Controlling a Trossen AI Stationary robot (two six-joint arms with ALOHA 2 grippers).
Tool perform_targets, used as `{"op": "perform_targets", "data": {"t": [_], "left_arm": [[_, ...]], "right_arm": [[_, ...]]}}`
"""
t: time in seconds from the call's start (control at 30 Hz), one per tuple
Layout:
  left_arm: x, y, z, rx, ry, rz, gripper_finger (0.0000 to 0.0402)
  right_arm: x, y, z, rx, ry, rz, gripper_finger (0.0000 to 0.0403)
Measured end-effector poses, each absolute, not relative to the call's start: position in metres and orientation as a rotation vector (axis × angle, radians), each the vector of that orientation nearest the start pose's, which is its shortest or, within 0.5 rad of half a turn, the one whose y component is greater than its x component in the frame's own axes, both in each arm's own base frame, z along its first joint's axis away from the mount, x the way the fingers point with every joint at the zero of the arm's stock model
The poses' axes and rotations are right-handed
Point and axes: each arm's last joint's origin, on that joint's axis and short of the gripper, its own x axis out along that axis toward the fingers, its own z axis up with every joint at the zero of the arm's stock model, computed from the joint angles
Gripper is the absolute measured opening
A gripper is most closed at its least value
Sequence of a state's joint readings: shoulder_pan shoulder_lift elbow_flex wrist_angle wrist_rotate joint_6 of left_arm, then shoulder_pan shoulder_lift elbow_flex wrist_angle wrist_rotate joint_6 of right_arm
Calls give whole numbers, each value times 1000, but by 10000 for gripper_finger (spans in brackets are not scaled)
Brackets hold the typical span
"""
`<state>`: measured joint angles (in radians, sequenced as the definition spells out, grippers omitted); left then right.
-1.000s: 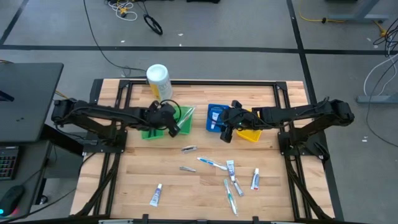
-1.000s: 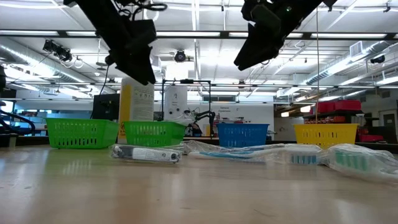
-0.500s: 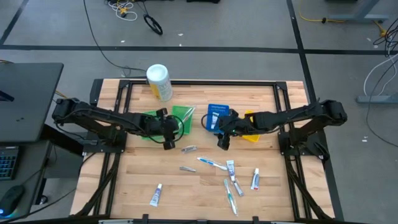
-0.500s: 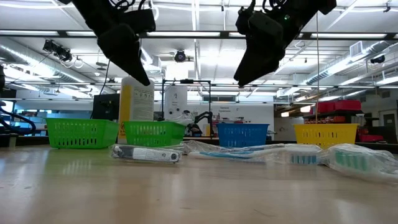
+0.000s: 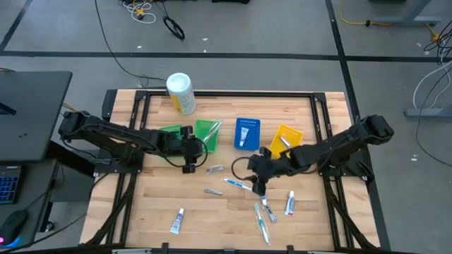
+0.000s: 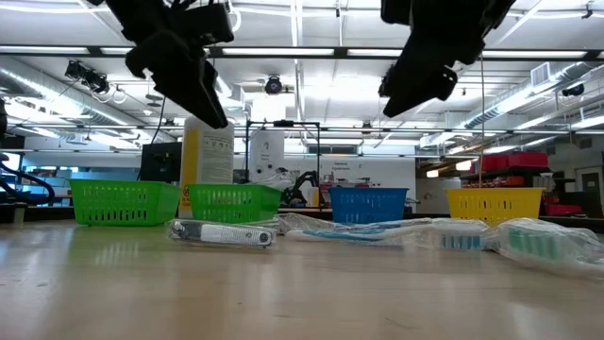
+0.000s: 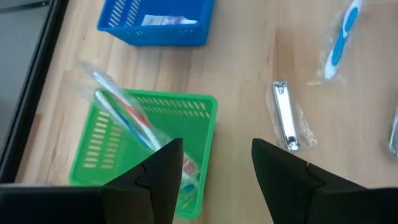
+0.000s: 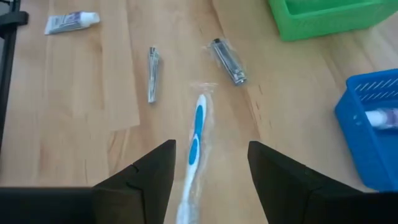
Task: Pick & Place Travel size toiletries
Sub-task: Put the purple toothpaste into the blue bin
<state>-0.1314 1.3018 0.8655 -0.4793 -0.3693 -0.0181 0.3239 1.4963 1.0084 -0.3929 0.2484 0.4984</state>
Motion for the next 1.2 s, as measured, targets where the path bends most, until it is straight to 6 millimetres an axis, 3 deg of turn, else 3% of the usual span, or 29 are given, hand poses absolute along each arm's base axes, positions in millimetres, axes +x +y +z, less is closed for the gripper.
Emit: {"op": "perform_targets", "data": {"t": [0.27, 0.43, 0.7, 0.87, 1.03, 1.2], "left_arm": [[251, -23, 204, 106, 791, 90, 201], [250, -24, 196, 96, 750, 73, 201], [252, -24, 198, 71, 713, 80, 201], [252, -24, 198, 71, 714, 80, 201], [253, -25, 199, 51, 709, 61, 201], [253, -27, 199, 18, 709, 13, 201]], "right_arm": [[291, 97, 232, 230, 821, -144, 209], [291, 97, 232, 218, 811, -165, 209], [294, 95, 234, 212, 778, -177, 211], [298, 97, 233, 213, 763, -135, 238], [304, 99, 220, 168, 796, -125, 266], [312, 99, 204, 144, 823, -136, 268]]}}
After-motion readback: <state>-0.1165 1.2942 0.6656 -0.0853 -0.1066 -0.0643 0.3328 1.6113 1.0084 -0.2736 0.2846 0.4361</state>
